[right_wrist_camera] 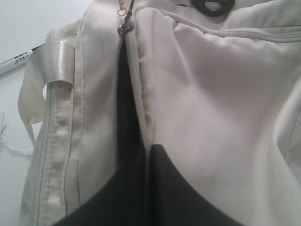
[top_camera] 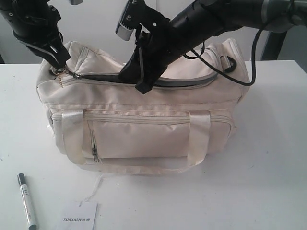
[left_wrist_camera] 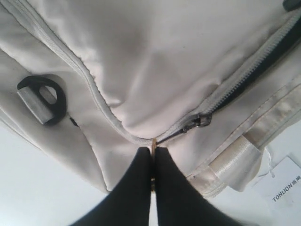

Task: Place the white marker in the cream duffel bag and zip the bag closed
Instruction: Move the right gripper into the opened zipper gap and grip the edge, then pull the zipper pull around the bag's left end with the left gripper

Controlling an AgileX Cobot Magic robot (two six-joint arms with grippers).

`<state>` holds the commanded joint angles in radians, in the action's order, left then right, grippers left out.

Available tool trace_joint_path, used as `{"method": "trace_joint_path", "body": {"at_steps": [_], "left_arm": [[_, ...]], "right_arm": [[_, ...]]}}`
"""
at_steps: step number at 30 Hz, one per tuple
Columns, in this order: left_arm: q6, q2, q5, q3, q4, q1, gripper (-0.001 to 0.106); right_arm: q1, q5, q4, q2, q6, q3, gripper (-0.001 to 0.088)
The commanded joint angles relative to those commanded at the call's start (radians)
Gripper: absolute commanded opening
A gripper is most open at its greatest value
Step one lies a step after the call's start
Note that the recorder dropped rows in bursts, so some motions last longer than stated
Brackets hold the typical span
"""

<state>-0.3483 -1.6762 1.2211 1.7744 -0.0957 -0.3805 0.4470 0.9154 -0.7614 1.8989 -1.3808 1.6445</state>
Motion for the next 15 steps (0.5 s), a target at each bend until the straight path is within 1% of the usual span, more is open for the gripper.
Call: {"method": "trace_joint_path", "body": {"at_steps": [15], "left_arm": [[-0.018, 0.000, 0.000, 0.000, -0.002, 0.000, 0.000]], "right_arm": [[0.000, 0.000, 0.004, 0.000, 0.000, 0.000, 0.0000]]}}
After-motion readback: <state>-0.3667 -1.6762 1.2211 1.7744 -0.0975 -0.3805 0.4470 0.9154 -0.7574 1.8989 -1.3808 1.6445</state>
